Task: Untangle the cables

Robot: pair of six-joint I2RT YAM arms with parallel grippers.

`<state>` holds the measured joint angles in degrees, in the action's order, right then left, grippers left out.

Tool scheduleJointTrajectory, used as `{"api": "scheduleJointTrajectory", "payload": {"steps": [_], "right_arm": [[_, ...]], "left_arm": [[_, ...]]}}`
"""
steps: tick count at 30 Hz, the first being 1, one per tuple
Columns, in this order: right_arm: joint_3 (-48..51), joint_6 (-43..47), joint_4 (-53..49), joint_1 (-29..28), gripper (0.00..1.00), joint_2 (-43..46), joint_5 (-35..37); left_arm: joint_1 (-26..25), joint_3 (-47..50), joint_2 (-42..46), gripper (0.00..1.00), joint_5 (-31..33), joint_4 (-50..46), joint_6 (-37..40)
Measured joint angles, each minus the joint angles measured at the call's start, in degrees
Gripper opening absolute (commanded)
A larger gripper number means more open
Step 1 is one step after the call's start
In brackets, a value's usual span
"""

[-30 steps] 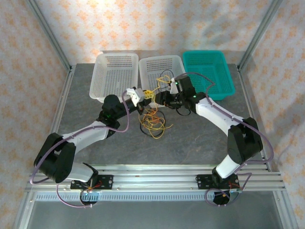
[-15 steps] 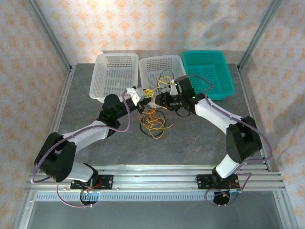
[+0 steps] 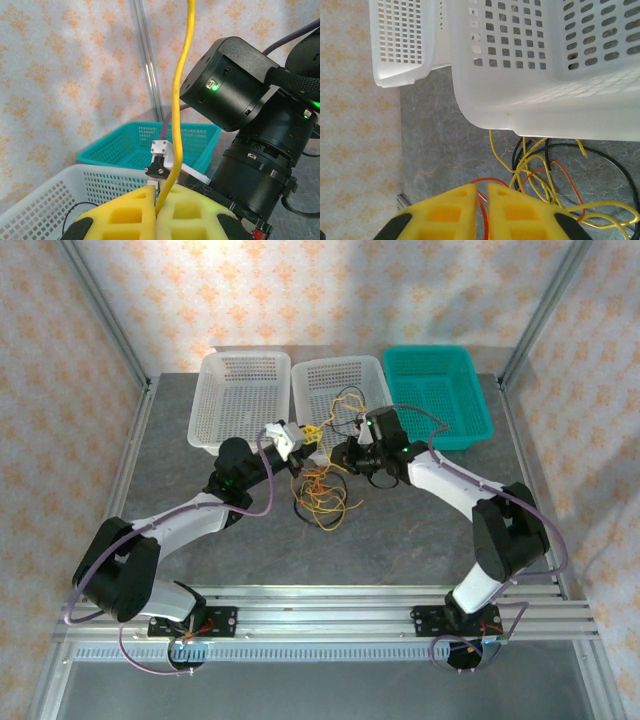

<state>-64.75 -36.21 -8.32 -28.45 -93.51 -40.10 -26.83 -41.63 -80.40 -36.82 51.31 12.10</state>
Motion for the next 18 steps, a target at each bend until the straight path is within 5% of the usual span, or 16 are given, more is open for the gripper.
{"api": "scheduleJointTrajectory", "payload": {"steps": [3,18], "right_arm": [[0.1,-0.3,0.7,0.0,0.00,0.0,0.3],[4.0,2.7,-0.3,0.0,0.00,0.1,7.8]], "left_arm": [[0.0,0.1,0.0,0.00,0.8,1.0,-0.1],[0.0,1.1,2.1,0.00,9.8,9.2,-9.8]]}}
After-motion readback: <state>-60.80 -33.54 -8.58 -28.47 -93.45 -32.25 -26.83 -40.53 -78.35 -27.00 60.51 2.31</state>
